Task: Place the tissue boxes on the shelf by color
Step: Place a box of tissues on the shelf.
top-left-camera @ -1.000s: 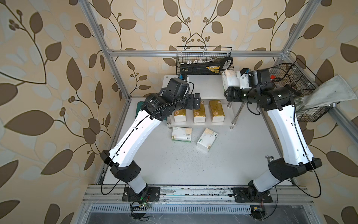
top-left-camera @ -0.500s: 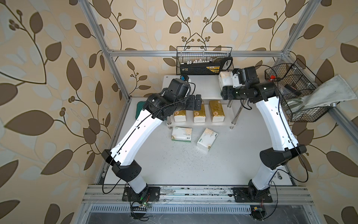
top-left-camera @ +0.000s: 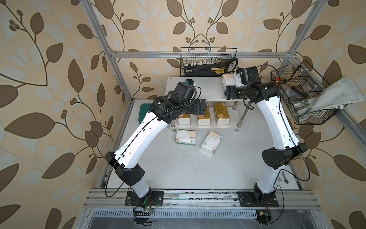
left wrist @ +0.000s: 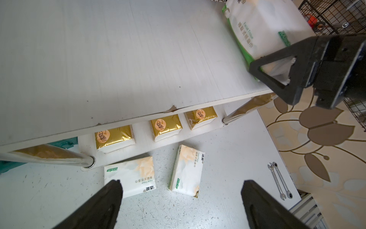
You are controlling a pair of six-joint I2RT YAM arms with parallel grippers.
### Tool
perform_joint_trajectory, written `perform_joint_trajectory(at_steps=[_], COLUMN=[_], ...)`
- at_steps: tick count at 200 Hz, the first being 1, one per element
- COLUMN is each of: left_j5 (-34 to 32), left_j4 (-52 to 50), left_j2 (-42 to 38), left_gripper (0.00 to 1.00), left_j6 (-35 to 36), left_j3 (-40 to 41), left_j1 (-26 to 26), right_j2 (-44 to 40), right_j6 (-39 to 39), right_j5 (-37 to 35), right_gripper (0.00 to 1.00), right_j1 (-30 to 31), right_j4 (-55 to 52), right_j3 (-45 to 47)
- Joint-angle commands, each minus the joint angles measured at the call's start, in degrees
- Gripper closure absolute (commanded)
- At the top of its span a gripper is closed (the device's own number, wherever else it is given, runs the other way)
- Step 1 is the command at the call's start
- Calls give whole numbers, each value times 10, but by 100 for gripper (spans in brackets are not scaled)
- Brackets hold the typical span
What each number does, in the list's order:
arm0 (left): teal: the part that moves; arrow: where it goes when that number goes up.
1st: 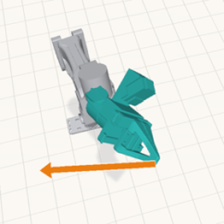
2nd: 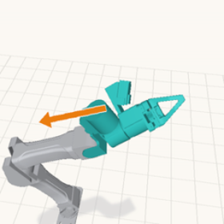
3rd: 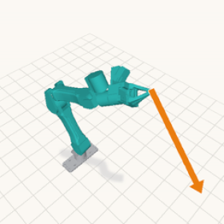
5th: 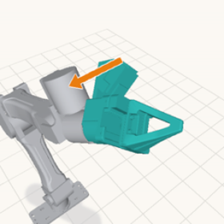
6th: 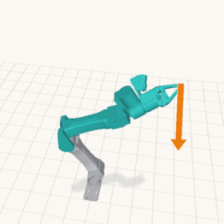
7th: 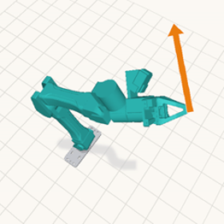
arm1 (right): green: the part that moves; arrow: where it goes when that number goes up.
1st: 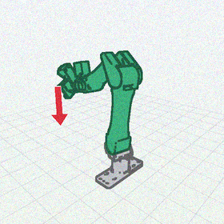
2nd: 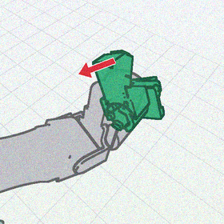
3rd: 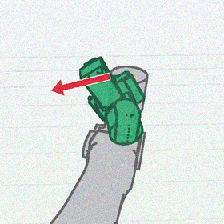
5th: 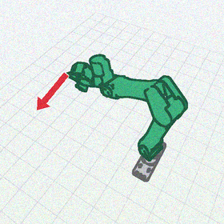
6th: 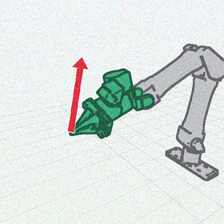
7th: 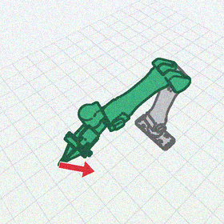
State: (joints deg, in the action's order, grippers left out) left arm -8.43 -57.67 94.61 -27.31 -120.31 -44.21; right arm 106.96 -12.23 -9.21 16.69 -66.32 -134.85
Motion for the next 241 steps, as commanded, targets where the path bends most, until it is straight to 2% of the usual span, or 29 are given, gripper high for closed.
perform_joint_trajectory(at_steps=[1,28,92,167,190,241], left_j5=[2,2,4,8,11,44], left_j4=[18,21,25,29,32,62], left_j2=[-19,-20,-19,-20,-29,-94], left_gripper=[1,1,1,1,1,1], left_j6=[-8,-12,-13,-16,-20,-40], left_j3=[4,8,11,20,24,146], left_j1=[5,5,5,5,5,5], right_j2=[8,-3,-39,-112,-159,-315], right_j6=[-19,-27,-30,-41,-48,-81], right_j5=[3,7,9,27,36,15], right_gripper=[13,1,1,1,1,1], right_j1=[-3,-3,-3,-1,8,99], right_j4=[14,25,33,53,66,102], right_j3=[19,30,42,110,160,361])
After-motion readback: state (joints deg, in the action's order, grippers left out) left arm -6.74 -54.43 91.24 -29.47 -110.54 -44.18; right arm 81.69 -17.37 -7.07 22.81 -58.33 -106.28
